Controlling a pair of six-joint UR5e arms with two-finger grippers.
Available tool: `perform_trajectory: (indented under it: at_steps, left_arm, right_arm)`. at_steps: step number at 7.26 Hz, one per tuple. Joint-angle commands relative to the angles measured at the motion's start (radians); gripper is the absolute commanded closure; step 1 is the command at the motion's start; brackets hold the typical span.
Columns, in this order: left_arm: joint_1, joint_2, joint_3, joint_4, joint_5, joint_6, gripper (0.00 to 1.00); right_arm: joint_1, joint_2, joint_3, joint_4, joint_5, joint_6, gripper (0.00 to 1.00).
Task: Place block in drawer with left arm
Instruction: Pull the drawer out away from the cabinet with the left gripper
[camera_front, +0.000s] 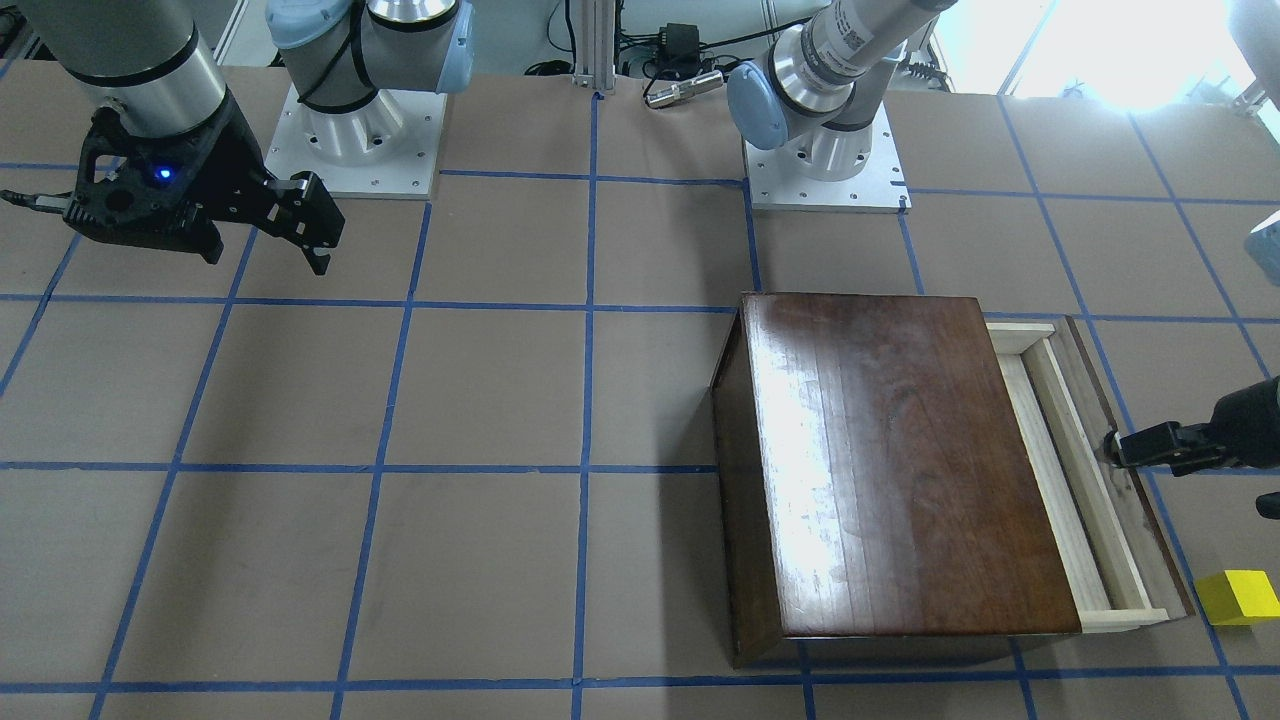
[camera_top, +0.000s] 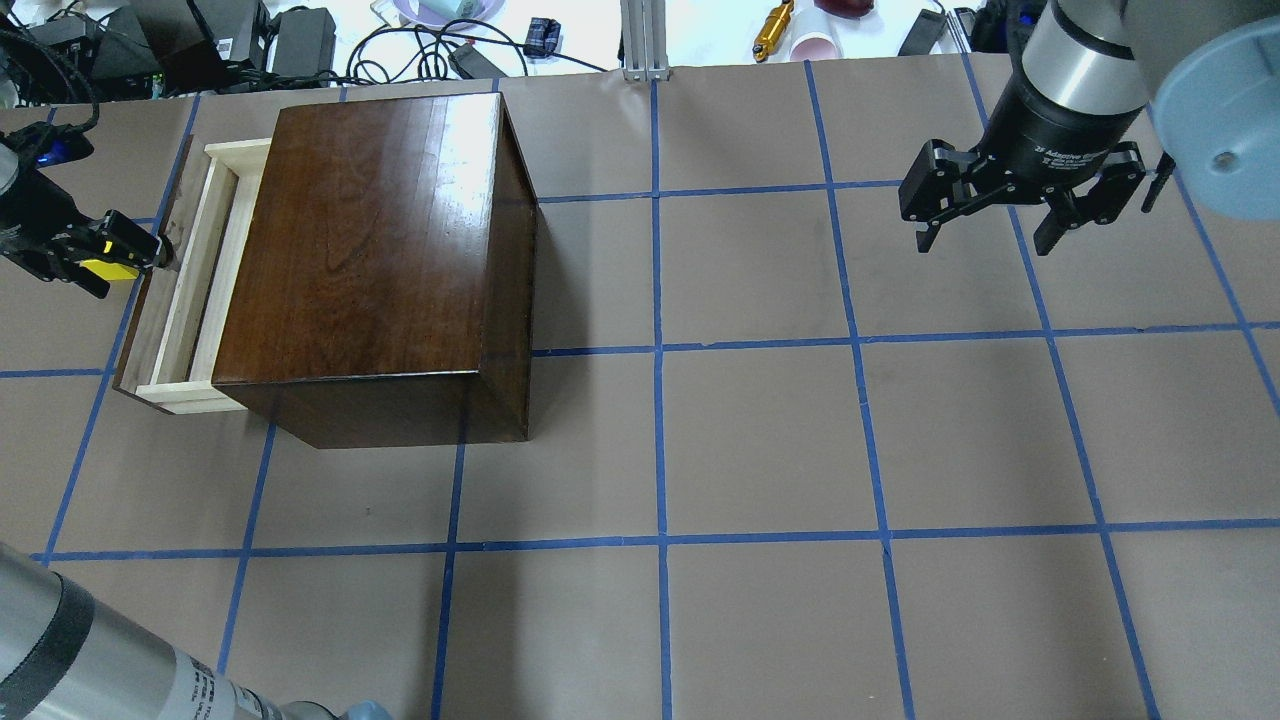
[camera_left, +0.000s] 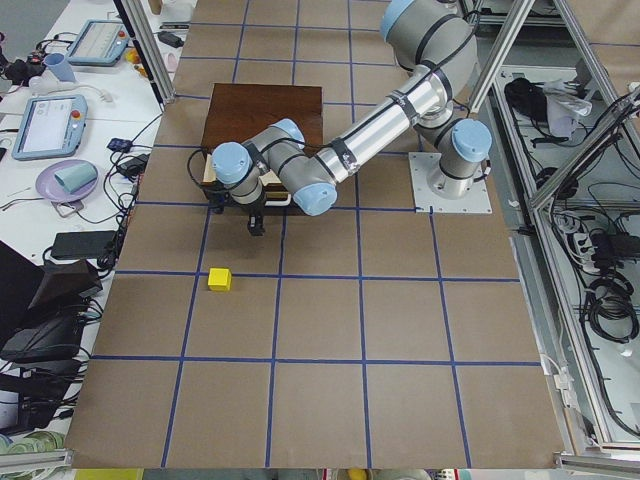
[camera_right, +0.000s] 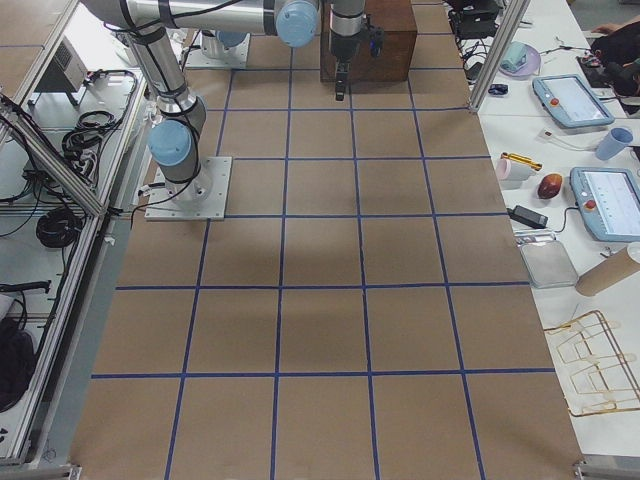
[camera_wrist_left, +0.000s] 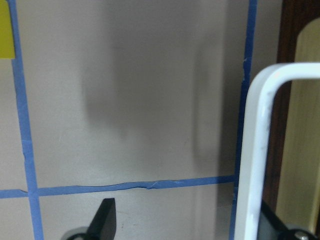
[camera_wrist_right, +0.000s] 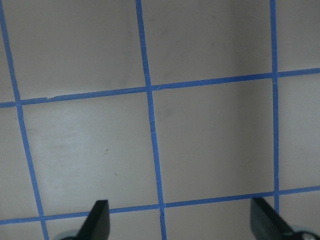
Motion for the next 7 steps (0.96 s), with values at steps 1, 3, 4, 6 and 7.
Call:
perform_trajectory:
  at_steps: [1, 3, 4, 6, 7]
  left_arm:
    - [0.003, 0.0, 0.0, 0.009, 0.021, 0.008, 0.08]
    - [0.003, 0.003, 0.0, 0.006, 0.02, 0.007, 0.08]
    - [0.003, 0.009, 0.002, 0.003, 0.02, 0.005, 0.08]
    - [0.003, 0.031, 0.002, -0.004, 0.02, -0.003, 0.01]
    - [0.004, 0.046, 0.002, -0.009, 0.02, -0.004, 0.0]
  right_arm:
    - [0.0, 0.0, 0.0, 0.0, 0.0, 0.0, 0.0]
    - [0.0, 0.0, 0.0, 0.0, 0.0, 0.0, 0.0]
    - [0.0, 0.0, 0.0, 0.0, 0.0, 0.0, 0.0]
    - [0.0, 0.0, 0.0, 0.0, -0.001, 0.0, 0.0]
    - [0.0, 0.0, 0.0, 0.0, -0.001, 0.0, 0.0]
